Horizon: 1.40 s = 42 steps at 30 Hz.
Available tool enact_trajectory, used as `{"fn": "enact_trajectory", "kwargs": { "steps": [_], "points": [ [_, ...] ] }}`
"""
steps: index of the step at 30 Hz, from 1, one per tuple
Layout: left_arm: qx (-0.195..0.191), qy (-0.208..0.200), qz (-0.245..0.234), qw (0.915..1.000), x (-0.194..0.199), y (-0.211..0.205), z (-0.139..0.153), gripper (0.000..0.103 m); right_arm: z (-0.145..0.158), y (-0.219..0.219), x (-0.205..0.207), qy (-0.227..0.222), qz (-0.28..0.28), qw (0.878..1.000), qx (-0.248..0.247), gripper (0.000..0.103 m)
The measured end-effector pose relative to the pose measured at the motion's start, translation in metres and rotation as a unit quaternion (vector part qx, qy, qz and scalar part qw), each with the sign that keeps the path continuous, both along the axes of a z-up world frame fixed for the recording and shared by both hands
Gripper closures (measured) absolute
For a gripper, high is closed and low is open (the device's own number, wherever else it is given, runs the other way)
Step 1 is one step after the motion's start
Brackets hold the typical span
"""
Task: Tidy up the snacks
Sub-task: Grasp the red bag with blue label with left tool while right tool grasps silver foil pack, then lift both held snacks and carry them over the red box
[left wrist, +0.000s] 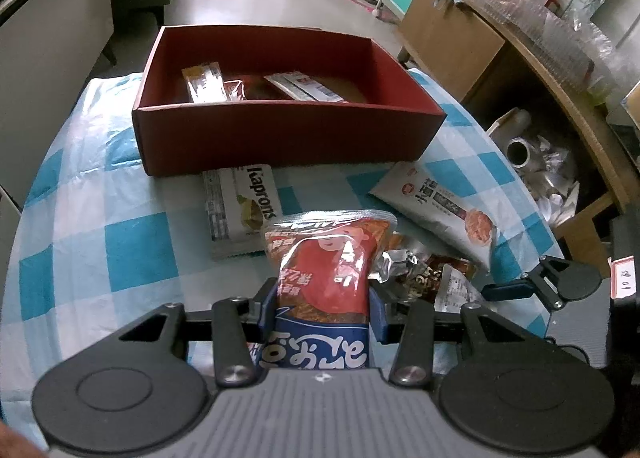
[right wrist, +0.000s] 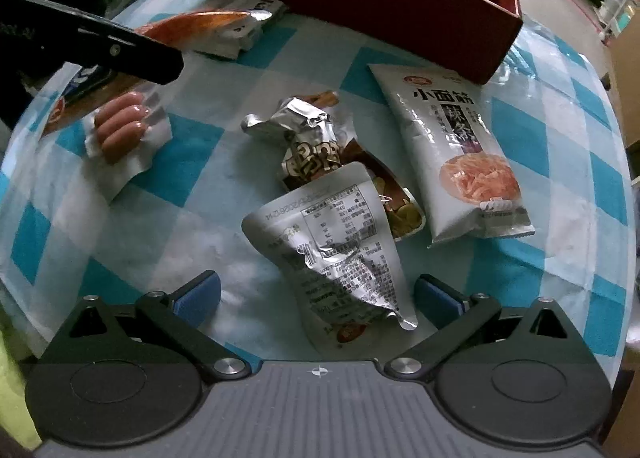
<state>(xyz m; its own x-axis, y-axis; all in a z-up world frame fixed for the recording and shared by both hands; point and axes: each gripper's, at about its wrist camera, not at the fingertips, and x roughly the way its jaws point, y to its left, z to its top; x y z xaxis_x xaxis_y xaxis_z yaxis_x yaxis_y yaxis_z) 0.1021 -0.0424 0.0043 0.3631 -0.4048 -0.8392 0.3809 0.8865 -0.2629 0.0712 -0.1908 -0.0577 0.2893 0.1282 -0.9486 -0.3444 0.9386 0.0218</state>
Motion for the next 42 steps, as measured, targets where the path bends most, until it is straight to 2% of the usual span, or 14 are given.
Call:
{"fn": "enact_trajectory", "kwargs": {
  "steps": [5, 7, 8, 9, 11, 15, 21, 29, 42],
  "points": [
    [0.000, 0.004, -0.005, 1.0000, 0.000, -0.002, -0.001, 0.063, 0.001, 0.007, 0.008, 0.009, -0.004, 1.000, -0.011, 0.002],
    [0.000, 0.003, -0.006, 1.0000, 0.001, -0.002, -0.001, 0.063, 0.004, 0.010, 0.010, 0.002, -0.001, 1.000, -0.008, 0.011],
    [-0.001, 0.003, -0.005, 1.0000, 0.001, -0.002, -0.001, 0.063, 0.006, 0.009, 0.012, -0.001, -0.008, 1.000, -0.003, 0.019],
    [-0.001, 0.004, -0.004, 1.0000, 0.002, -0.002, -0.001, 0.063, 0.009, 0.007, 0.015, -0.003, -0.021, 1.000, 0.004, 0.033],
    [0.000, 0.004, -0.003, 1.0000, 0.002, -0.002, -0.001, 0.063, 0.013, 0.002, 0.015, -0.010, -0.039, 0.999, 0.003, 0.042],
    [0.002, 0.002, -0.003, 1.0000, 0.001, -0.002, -0.001, 0.063, 0.014, 0.004, 0.013, -0.021, -0.049, 0.999, 0.001, 0.045],
    [0.003, -0.002, 0.006, 1.0000, 0.002, 0.001, 0.000, 0.063, 0.019, -0.007, 0.002, -0.039, -0.093, 0.994, 0.041, 0.046],
    [0.002, -0.012, 0.010, 0.9999, 0.003, 0.002, 0.003, 0.063, 0.039, -0.019, -0.005, -0.083, -0.147, 0.977, 0.133, 0.046],
    [0.019, -0.051, 0.023, 0.9983, 0.006, -0.005, 0.013, 0.063, 0.063, -0.020, 0.017, -0.133, -0.176, 0.958, 0.186, 0.046]
  ]
}}
